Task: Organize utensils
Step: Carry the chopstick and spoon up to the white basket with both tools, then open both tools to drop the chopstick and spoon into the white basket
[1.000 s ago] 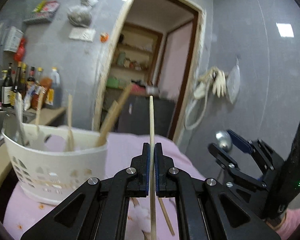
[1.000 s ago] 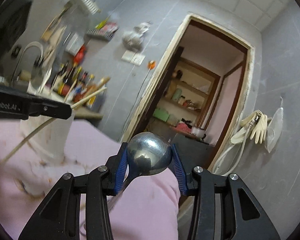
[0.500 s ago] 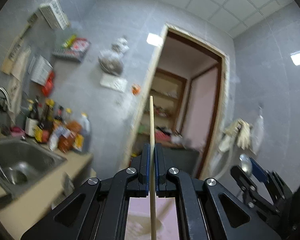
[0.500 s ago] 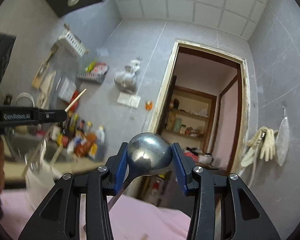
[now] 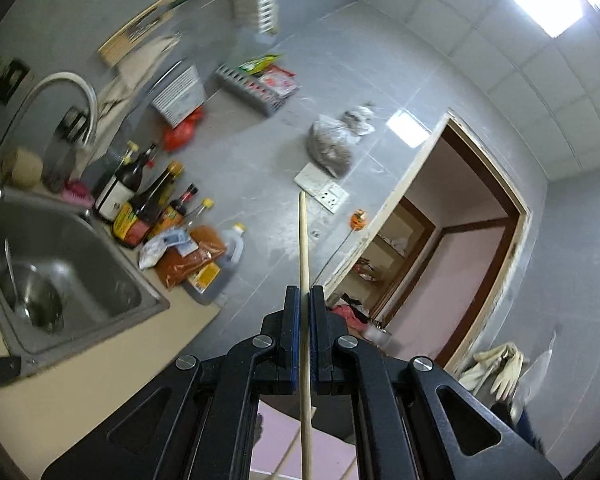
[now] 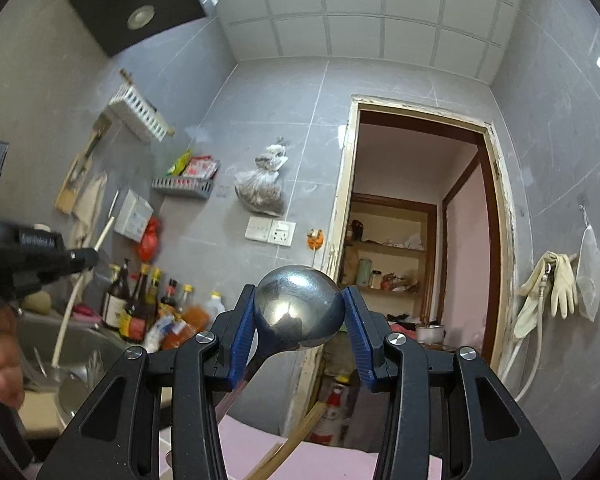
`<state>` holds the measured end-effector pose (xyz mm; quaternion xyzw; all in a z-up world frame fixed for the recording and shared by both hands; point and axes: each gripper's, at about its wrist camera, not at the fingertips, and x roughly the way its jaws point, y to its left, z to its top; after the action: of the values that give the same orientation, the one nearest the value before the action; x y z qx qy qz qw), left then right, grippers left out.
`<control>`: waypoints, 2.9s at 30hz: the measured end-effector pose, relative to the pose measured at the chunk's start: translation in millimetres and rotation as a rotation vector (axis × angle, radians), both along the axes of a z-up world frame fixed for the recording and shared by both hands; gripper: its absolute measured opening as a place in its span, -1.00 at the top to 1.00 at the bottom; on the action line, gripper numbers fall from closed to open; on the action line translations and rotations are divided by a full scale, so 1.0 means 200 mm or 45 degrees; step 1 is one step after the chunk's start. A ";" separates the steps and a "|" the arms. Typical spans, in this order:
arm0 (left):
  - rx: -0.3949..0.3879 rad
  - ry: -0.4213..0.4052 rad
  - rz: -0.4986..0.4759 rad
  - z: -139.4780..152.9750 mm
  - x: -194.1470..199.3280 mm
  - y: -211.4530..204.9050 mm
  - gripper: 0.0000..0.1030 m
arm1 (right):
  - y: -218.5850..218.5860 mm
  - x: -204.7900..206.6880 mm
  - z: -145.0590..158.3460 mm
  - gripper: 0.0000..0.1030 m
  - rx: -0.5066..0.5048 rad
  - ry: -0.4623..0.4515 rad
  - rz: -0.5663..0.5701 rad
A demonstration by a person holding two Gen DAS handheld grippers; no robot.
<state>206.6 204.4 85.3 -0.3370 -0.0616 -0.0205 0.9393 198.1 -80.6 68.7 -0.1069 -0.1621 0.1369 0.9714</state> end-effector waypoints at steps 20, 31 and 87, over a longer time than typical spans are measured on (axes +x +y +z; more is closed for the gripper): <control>0.397 0.099 0.151 -0.12 0.08 -0.34 0.95 | 0.08 0.13 -0.17 0.21 -0.136 0.150 -0.062; 0.438 0.160 0.133 -0.19 0.10 -0.40 0.95 | 0.09 0.11 -0.23 0.21 -0.178 0.167 -0.041; 0.538 0.215 -0.068 -0.08 0.03 -0.66 -0.84 | -0.37 0.02 -0.04 -1.00 0.171 0.237 -0.089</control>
<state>213.2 71.6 68.9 -0.1349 0.0318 -0.0296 0.9899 202.6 -154.1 60.9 -0.0339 -0.0761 0.1013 0.9914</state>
